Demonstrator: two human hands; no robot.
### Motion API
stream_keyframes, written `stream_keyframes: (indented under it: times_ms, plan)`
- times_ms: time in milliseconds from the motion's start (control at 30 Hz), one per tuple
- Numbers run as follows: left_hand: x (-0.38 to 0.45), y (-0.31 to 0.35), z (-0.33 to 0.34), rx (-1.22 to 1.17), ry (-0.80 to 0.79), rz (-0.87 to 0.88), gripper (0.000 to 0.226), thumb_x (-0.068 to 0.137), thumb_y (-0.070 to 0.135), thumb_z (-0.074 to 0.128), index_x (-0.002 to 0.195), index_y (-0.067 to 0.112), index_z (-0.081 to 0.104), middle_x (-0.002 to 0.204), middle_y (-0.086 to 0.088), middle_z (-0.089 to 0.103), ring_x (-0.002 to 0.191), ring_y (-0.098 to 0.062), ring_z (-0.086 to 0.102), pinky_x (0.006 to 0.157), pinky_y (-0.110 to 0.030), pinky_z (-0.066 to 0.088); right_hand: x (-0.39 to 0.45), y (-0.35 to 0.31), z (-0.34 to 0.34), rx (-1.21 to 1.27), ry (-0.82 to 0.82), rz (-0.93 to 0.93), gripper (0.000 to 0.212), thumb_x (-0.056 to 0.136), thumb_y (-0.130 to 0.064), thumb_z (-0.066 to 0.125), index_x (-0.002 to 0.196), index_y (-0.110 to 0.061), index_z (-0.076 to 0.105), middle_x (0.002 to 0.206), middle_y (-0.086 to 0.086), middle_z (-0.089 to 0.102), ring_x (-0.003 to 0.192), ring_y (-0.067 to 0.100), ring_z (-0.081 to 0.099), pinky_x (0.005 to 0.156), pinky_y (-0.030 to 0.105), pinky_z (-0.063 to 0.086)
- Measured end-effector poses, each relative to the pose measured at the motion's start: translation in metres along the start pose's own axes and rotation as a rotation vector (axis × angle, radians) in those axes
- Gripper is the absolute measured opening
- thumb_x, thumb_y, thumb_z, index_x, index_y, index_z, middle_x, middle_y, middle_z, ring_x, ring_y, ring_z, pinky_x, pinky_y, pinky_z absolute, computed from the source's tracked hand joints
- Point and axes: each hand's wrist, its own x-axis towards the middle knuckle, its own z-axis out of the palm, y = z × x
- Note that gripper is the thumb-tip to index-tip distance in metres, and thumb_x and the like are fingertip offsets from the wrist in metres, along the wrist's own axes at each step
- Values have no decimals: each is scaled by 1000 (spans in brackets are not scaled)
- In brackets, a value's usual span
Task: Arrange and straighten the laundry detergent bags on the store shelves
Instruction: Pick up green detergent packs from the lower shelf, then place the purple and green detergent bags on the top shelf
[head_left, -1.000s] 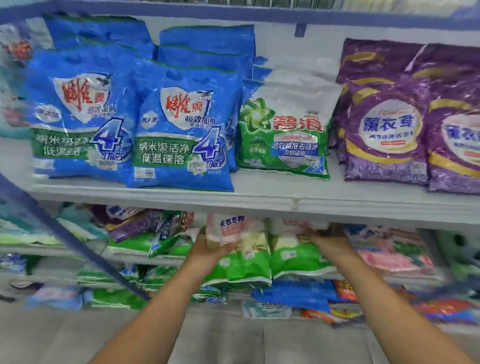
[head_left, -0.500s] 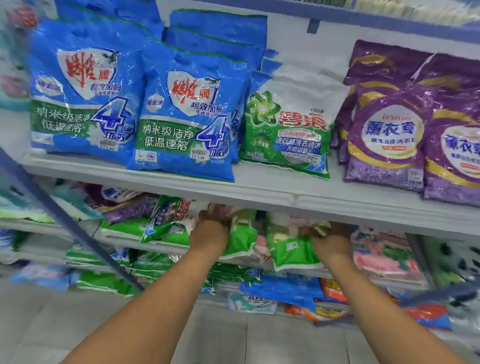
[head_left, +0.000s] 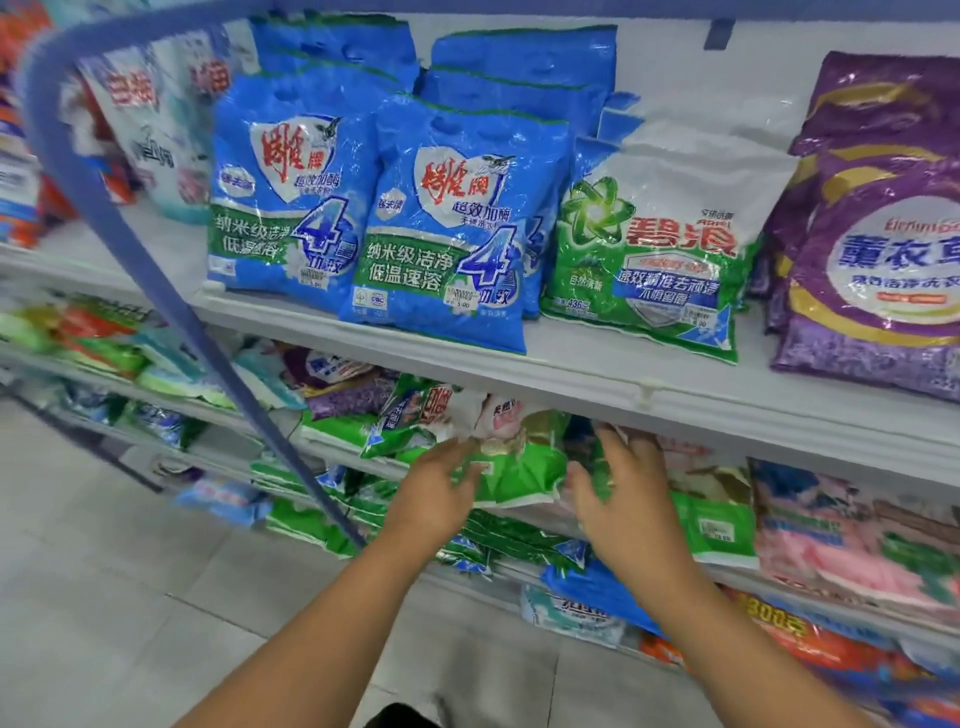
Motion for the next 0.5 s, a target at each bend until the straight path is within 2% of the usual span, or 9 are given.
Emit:
stream_keyframes:
  times_ms: [100,133,200,267,333,400,500]
  plan:
    - [8,-28,-24,23,110,14,36,99,27,62,135,24,63,147,-2,55,123,-13,56,103,-24,38,-7,-25,24,67,-16,-185,47,95,-24,61,141,-26,52,139,-10,44,133,9,41,110,33,40]
    - [12,-38,-31,19,141,14,35,98,25,63,132,22,65,143,-3,59,113,-11,58,96,-21,39,-9,-30,34,66,-45,-209,45,96,-26,59,140,-28,53,139,-14,44,131,4,41,111,28,38]
    - [21,-58,-45,2,191,-1,32,96,22,65,128,17,67,134,-6,62,110,-18,62,90,-21,39,-13,-42,57,83,-133,-168,37,98,-28,57,136,-29,57,133,-17,51,121,-3,47,106,13,34]
    - [32,-77,-60,-36,213,-65,28,97,24,64,123,16,69,128,-7,64,108,-27,64,84,-24,43,-10,-56,83,207,-248,-16,28,100,-25,59,127,-26,62,122,-13,59,106,-3,57,92,11,46]
    - [45,-96,-78,-144,253,-163,23,98,29,63,110,12,72,108,-7,69,96,-30,67,75,-26,43,1,-76,110,384,-353,265,20,100,-23,59,120,-23,63,116,-2,66,102,10,66,88,25,55]
    - [57,-113,-97,-269,331,-252,25,98,29,64,99,4,68,86,-8,66,86,-32,67,67,-25,37,15,-93,137,607,-420,593,14,101,-21,57,114,-15,58,118,13,68,97,27,69,88,39,57]
    - [80,-134,-123,-389,359,-380,33,98,28,63,113,-1,54,86,-14,63,75,-31,63,58,-28,36,40,-106,180,952,-431,867,33,101,-26,58,126,-6,51,119,19,65,98,35,70,82,42,59]
